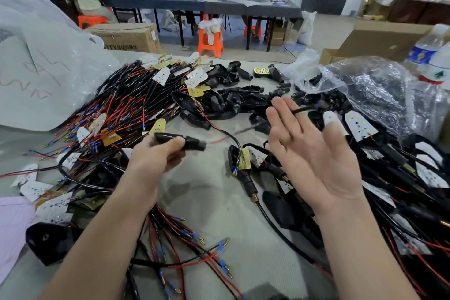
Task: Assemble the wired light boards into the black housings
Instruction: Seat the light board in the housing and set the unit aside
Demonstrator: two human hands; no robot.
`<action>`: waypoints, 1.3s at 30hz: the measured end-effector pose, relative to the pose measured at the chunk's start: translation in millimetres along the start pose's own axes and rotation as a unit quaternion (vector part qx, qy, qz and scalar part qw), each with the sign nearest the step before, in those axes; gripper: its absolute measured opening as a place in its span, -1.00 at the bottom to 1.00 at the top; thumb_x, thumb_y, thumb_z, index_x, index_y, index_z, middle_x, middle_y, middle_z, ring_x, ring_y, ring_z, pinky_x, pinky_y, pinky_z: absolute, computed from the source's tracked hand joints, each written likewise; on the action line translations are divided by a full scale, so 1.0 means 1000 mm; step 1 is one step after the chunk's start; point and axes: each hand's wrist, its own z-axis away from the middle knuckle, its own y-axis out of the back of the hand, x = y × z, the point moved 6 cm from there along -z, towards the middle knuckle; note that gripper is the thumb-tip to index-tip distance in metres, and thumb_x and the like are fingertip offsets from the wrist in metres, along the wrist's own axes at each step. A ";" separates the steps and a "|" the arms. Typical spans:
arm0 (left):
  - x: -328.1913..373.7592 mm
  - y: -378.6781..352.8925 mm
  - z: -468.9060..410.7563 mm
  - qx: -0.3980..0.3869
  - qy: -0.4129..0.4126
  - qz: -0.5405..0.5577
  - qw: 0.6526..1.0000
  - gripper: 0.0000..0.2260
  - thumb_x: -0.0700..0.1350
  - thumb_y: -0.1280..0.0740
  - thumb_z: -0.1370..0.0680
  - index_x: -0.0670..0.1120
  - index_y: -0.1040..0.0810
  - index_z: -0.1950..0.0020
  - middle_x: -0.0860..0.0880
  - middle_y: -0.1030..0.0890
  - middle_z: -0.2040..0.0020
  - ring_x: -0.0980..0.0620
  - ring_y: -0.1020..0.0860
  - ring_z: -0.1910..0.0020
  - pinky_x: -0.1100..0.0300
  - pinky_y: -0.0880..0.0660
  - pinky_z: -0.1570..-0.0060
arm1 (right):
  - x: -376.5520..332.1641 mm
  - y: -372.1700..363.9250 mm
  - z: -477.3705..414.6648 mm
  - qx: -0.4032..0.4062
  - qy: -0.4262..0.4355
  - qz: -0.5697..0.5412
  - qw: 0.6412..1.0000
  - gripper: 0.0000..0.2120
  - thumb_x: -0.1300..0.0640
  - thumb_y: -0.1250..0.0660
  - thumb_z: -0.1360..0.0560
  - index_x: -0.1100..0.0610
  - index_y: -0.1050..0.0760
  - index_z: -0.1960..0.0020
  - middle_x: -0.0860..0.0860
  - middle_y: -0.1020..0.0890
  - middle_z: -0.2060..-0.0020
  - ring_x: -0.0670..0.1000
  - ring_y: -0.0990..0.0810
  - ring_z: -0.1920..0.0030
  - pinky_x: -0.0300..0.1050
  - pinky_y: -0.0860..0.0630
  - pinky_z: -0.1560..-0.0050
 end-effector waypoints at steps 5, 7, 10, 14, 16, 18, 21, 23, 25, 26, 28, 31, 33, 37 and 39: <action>-0.004 -0.032 0.024 -0.182 -0.003 -0.137 0.974 -0.62 -0.34 -0.58 -0.35 -0.13 -0.56 -0.08 -0.03 -0.66 0.14 0.06 -0.62 0.20 0.25 -0.62 0.09 | -0.002 0.029 -0.008 0.191 0.033 0.252 0.948 -0.79 0.31 -0.27 -0.60 0.22 -0.64 -0.15 0.13 -0.74 0.01 -0.03 -0.66 0.19 -0.16 -0.55 0.12; -0.004 -0.039 0.031 -0.200 -0.019 -0.207 0.957 -0.60 -0.29 -0.58 -0.30 -0.09 -0.54 -0.05 0.03 -0.62 0.23 0.08 -0.54 0.30 0.31 -0.52 0.30 | -0.005 0.030 -0.008 0.220 0.076 0.358 0.904 -0.77 0.31 -0.26 -0.62 0.14 -0.68 0.00 0.10 -0.73 0.20 -0.06 -0.54 0.35 -0.20 -0.46 0.21; 0.001 -0.042 0.035 -0.230 -0.046 -0.226 0.946 -0.66 -0.35 -0.59 -0.37 -0.07 -0.63 -0.04 0.07 -0.70 0.08 0.09 -0.63 0.19 0.32 -0.52 0.18 | -0.014 0.023 -0.003 0.245 0.150 0.484 0.827 -0.84 0.10 -0.37 -0.56 0.00 -0.73 0.08 0.00 -0.53 0.48 -0.10 -0.38 0.43 -0.28 -0.36 0.35; 0.014 -0.037 0.035 -0.236 -0.069 -0.151 0.958 -0.79 -0.08 -0.63 -0.35 -0.09 -0.79 0.06 0.10 -0.73 -0.13 0.22 -0.66 -0.14 0.30 -0.51 -0.08 | -0.012 0.003 0.001 0.243 0.199 0.582 0.750 -0.83 -0.11 -0.41 -0.44 -0.07 -0.72 0.20 0.05 -0.67 0.30 -0.17 -0.60 0.22 -0.23 -0.47 0.11; 0.016 -0.037 0.034 -0.224 -0.087 -0.127 0.962 -0.76 0.02 -0.60 -0.38 -0.11 -0.79 0.07 0.02 -0.75 -0.08 0.14 -0.69 -0.09 0.25 -0.52 -0.06 | -0.004 -0.007 -0.001 0.214 0.182 0.539 0.794 -0.77 -0.05 -0.40 -0.46 0.01 -0.69 0.31 0.01 -0.62 0.38 -0.11 -0.55 0.33 -0.32 -0.42 0.25; 0.012 -0.038 0.034 -0.216 -0.061 -0.061 0.973 -0.75 0.05 -0.49 -0.41 -0.07 -0.79 0.04 -0.07 -0.76 -0.04 0.06 -0.71 0.07 0.24 -0.57 0.09 | 0.012 -0.013 -0.004 0.164 0.106 0.445 0.874 -0.67 -0.03 -0.34 -0.53 0.06 -0.65 0.34 0.03 -0.48 0.53 -0.07 -0.36 0.52 -0.31 -0.28 0.50; 0.004 -0.050 0.043 -0.296 0.016 -0.017 0.955 -0.69 0.10 -0.34 -0.54 0.00 -0.75 -0.13 -0.13 -0.73 -0.10 0.01 -0.69 0.22 0.23 -0.58 0.32 | 0.039 -0.012 -0.004 0.136 0.008 0.446 0.885 -0.63 0.04 -0.29 -0.63 0.11 -0.66 0.28 0.03 -0.35 0.63 -0.05 -0.21 0.61 -0.29 -0.15 0.55; 0.001 -0.055 0.044 -0.309 0.015 -0.025 0.951 -0.70 0.13 -0.38 -0.54 0.03 -0.74 -0.15 -0.12 -0.74 -0.07 0.02 -0.68 0.19 0.23 -0.59 0.30 | 0.053 -0.008 -0.004 0.142 -0.030 0.507 0.850 -0.66 0.04 -0.33 -0.59 0.19 -0.64 0.27 0.03 -0.31 0.62 -0.04 -0.20 0.59 -0.21 -0.16 0.51; -0.001 -0.056 0.039 -0.251 -0.001 -0.008 0.968 -0.76 0.10 -0.47 -0.51 -0.01 -0.76 -0.06 -0.10 -0.73 0.07 0.05 -0.65 0.23 0.26 -0.56 0.28 | 0.063 -0.007 -0.003 0.130 -0.049 0.559 0.817 -0.70 -0.03 -0.36 -0.48 0.17 -0.63 0.29 0.03 -0.29 0.56 -0.03 -0.22 0.54 -0.16 -0.18 0.46; -0.002 -0.054 0.036 -0.211 0.001 0.011 0.977 -0.78 0.08 -0.46 -0.50 -0.02 -0.77 0.00 -0.08 -0.72 0.14 0.07 -0.62 0.26 0.28 -0.55 0.30 | 0.066 -0.008 -0.003 0.117 -0.055 0.576 0.807 -0.72 -0.04 -0.36 -0.44 0.14 -0.64 0.30 0.03 -0.30 0.55 -0.03 -0.24 0.52 -0.17 -0.21 0.44; -0.004 -0.050 0.032 -0.149 0.013 0.050 0.988 -0.79 0.03 -0.39 -0.55 -0.03 -0.79 0.11 -0.04 -0.68 0.23 0.10 -0.57 0.33 0.31 -0.52 0.35 | 0.069 -0.009 -0.002 0.094 -0.066 0.591 0.798 -0.74 0.01 -0.38 -0.46 0.13 -0.65 0.31 0.00 -0.37 0.58 -0.05 -0.31 0.52 -0.19 -0.30 0.42; -0.004 -0.046 0.030 -0.116 0.030 0.117 0.986 -0.74 -0.02 -0.37 -0.57 -0.04 -0.77 0.25 0.00 -0.64 0.30 0.14 -0.53 0.40 0.35 -0.46 0.43 | 0.073 -0.011 -0.002 0.058 -0.084 0.579 0.809 -0.71 0.04 -0.37 -0.50 0.17 -0.62 0.34 0.03 -0.48 0.58 -0.07 -0.36 0.54 -0.24 -0.34 0.42; -0.001 -0.040 0.026 -0.075 0.027 0.162 0.984 -0.73 -0.04 -0.37 -0.58 -0.07 -0.72 0.27 -0.01 -0.64 0.31 0.17 -0.51 0.43 0.38 -0.45 0.46 | 0.078 -0.016 -0.001 0.016 -0.110 0.564 0.818 -0.68 0.04 -0.36 -0.50 0.17 -0.59 0.37 0.08 -0.51 0.57 -0.07 -0.34 0.54 -0.23 -0.31 0.43; 0.007 -0.013 0.012 0.042 0.028 0.259 0.965 -0.81 -0.07 -0.37 -0.63 -0.09 -0.63 0.15 0.03 -0.60 0.33 0.21 -0.46 0.50 0.46 -0.39 0.50 | 0.086 -0.020 0.002 -0.061 -0.172 0.589 0.787 -0.67 0.01 -0.36 -0.52 0.13 -0.59 0.37 0.08 -0.56 0.53 -0.10 -0.31 0.54 -0.24 -0.23 0.45; 0.006 -0.005 0.008 0.051 0.035 0.305 0.950 -0.79 -0.05 -0.33 -0.66 -0.10 -0.62 0.11 0.04 -0.59 0.32 0.22 -0.46 0.51 0.47 -0.39 0.49 | 0.089 -0.021 0.004 -0.075 -0.178 0.596 0.779 -0.67 0.03 -0.36 -0.55 0.17 -0.60 0.33 0.08 -0.58 0.51 -0.13 -0.30 0.55 -0.29 -0.22 0.48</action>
